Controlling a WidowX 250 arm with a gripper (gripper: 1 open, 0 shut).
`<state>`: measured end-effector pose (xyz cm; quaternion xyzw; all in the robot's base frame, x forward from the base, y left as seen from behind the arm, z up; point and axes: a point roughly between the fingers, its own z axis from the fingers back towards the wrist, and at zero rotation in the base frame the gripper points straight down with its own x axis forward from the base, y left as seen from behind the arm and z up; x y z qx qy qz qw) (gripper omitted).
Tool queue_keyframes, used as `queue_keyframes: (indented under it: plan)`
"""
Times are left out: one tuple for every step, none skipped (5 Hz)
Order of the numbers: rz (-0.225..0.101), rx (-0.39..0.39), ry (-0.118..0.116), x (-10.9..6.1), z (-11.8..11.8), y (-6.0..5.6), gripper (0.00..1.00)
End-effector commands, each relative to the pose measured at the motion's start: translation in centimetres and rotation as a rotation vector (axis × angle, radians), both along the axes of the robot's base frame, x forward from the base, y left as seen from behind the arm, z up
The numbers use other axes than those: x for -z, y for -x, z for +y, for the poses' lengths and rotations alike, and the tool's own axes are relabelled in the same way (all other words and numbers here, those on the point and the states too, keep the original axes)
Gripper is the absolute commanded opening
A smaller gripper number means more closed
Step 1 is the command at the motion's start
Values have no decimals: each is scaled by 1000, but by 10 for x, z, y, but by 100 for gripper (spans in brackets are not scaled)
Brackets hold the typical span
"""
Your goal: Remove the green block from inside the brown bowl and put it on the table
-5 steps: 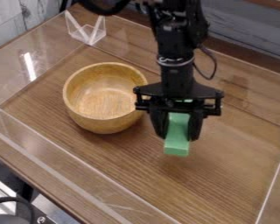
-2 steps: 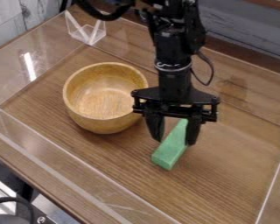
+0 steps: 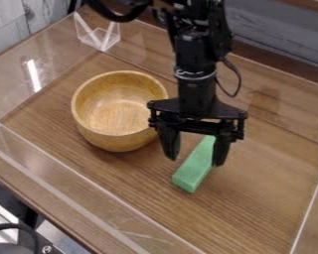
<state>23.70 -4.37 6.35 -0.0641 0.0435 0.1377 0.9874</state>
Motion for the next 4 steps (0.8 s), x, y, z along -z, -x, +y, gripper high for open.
queue_keyframes:
  plan:
    - [-57, 3, 7, -19, 4, -11, 100]
    - [-63, 11, 11, -27, 9, -12, 100]
    - [-86, 22, 13, -43, 19, -15, 100]
    - [-108, 24, 11, -67, 34, -20, 100]
